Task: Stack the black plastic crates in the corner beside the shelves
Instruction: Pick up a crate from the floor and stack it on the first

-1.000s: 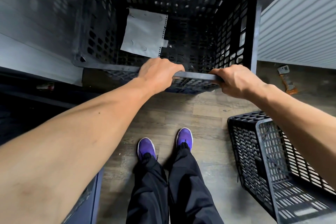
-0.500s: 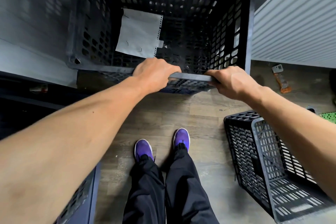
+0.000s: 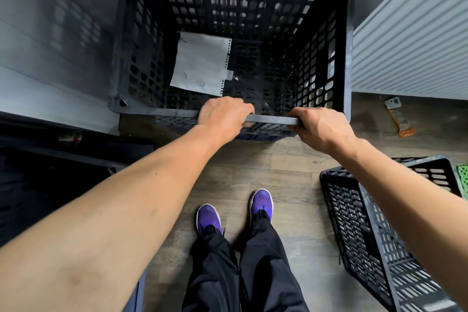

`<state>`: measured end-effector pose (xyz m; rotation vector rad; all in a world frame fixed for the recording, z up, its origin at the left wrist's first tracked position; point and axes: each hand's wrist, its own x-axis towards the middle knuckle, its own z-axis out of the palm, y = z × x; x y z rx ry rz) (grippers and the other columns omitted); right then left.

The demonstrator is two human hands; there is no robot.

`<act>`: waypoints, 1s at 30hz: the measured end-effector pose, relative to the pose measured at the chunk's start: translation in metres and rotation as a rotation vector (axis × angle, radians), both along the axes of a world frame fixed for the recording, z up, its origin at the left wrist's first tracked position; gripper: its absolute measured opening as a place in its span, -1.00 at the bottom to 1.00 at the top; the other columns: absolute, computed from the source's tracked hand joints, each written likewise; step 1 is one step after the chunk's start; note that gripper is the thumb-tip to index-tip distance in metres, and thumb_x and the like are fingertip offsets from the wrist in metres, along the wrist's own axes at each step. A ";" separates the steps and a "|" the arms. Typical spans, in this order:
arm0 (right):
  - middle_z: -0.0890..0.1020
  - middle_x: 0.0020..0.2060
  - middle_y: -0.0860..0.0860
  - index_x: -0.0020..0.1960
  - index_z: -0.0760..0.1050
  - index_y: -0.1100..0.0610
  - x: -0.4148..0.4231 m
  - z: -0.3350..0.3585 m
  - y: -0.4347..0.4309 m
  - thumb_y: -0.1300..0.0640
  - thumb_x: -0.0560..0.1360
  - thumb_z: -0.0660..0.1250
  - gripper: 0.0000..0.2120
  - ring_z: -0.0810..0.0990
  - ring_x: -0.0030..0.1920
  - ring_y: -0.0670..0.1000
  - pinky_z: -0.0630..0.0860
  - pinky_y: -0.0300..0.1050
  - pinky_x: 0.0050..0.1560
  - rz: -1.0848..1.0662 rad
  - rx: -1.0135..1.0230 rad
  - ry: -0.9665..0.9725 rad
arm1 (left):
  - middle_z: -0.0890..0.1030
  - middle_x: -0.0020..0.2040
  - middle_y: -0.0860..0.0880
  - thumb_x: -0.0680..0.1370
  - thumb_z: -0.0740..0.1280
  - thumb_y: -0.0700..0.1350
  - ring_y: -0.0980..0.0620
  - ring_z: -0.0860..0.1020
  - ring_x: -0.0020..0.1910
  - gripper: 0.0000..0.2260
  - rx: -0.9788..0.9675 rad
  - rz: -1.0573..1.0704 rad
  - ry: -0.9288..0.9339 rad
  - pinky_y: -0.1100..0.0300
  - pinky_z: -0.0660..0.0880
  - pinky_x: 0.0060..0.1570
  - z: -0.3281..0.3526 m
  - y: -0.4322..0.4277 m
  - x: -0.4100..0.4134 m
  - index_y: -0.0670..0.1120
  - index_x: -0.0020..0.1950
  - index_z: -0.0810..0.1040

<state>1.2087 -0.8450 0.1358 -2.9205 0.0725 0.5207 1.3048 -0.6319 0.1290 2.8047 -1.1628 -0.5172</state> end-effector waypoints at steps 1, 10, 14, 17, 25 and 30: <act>0.67 -0.07 0.01 0.18 0.48 -0.06 0.000 0.001 0.002 -0.12 0.55 0.23 -0.74 0.63 -0.05 0.16 0.52 0.01 -0.17 0.002 -0.013 -0.016 | 0.60 0.03 0.01 0.54 0.36 -0.10 -0.09 0.56 0.01 -0.73 -0.011 0.018 -0.025 0.03 0.42 -0.09 -0.003 0.002 -0.002 0.09 0.23 0.52; 0.63 -0.04 0.10 0.16 0.45 0.03 0.026 0.007 0.062 -0.10 0.54 0.23 -0.72 0.55 0.03 0.21 0.54 0.05 -0.16 0.074 0.050 -0.040 | 0.56 0.25 0.03 0.54 0.38 -0.07 -0.03 0.46 0.26 -0.59 -0.168 0.126 -0.048 0.03 0.24 0.31 0.001 0.076 0.012 0.05 0.39 0.45; 0.61 0.00 0.11 0.11 0.48 0.08 0.041 0.004 0.082 -0.10 0.55 0.24 -0.72 0.52 0.07 0.22 0.53 0.06 -0.09 0.089 0.081 -0.014 | 0.61 0.20 -0.02 0.45 0.44 -0.18 -0.07 0.46 0.27 -0.59 -0.101 0.121 -0.137 -0.04 0.19 0.38 0.008 0.153 0.044 0.00 0.29 0.56; 0.65 -0.03 0.11 0.13 0.46 0.04 0.056 0.004 0.106 -0.12 0.55 0.23 -0.73 0.59 -0.01 0.23 0.47 0.02 -0.18 0.135 0.108 0.019 | 0.68 -0.01 -0.07 0.36 0.46 -0.24 -0.13 0.54 0.15 -0.68 -0.039 -0.015 -0.174 -0.02 0.11 0.44 0.009 0.196 0.069 -0.07 0.10 0.65; 0.66 -0.14 0.11 0.11 0.50 -0.07 0.088 0.001 0.138 -0.13 0.56 0.22 -0.79 0.61 -0.13 0.25 0.41 0.01 -0.25 0.138 0.066 -0.018 | 0.61 -0.05 -0.12 0.47 0.39 -0.27 -0.13 0.50 0.25 -0.79 0.087 -0.017 -0.153 -0.12 -0.19 0.52 0.007 0.210 0.095 -0.01 0.04 0.64; 0.66 -0.18 0.08 0.10 0.51 -0.07 0.084 0.004 0.138 -0.16 0.56 0.22 -0.77 0.61 -0.15 0.23 0.48 0.02 -0.24 0.128 0.038 0.008 | 0.53 -0.20 -0.04 0.49 0.37 -0.27 -0.14 0.53 0.16 -0.81 0.048 0.085 -0.139 -0.14 -0.13 0.52 0.001 0.206 0.087 0.03 -0.06 0.59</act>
